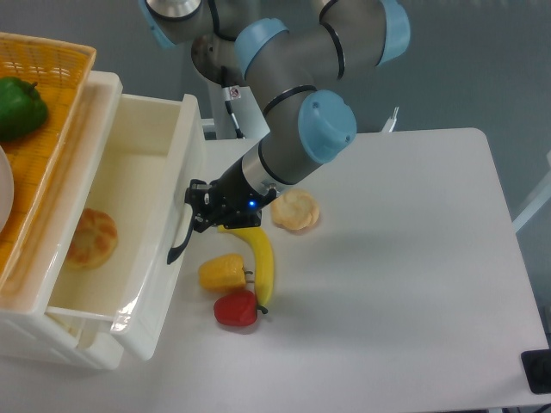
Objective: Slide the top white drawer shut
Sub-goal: 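Push the drawer front inward into the white cabinet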
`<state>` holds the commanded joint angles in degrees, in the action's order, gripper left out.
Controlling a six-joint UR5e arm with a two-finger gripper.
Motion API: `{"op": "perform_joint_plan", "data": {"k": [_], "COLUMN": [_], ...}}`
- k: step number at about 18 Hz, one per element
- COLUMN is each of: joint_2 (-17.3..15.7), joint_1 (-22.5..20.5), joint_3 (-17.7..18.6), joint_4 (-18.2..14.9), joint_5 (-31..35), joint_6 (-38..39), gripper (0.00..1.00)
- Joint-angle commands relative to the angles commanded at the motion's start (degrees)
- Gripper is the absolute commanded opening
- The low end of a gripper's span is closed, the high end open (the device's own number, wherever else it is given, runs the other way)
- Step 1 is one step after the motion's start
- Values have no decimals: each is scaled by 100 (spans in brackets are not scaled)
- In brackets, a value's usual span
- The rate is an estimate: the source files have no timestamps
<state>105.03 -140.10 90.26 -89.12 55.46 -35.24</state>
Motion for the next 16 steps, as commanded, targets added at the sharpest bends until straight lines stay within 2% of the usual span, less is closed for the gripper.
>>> {"op": "perform_joint_plan", "data": {"k": [8, 16], "joint_2": [0, -9], "joint_1": [149, 474], "joint_3": [9, 44], "joint_4": [0, 0], "joint_5": [0, 9], "joint_6": [9, 26], "gripper": [0, 0]}}
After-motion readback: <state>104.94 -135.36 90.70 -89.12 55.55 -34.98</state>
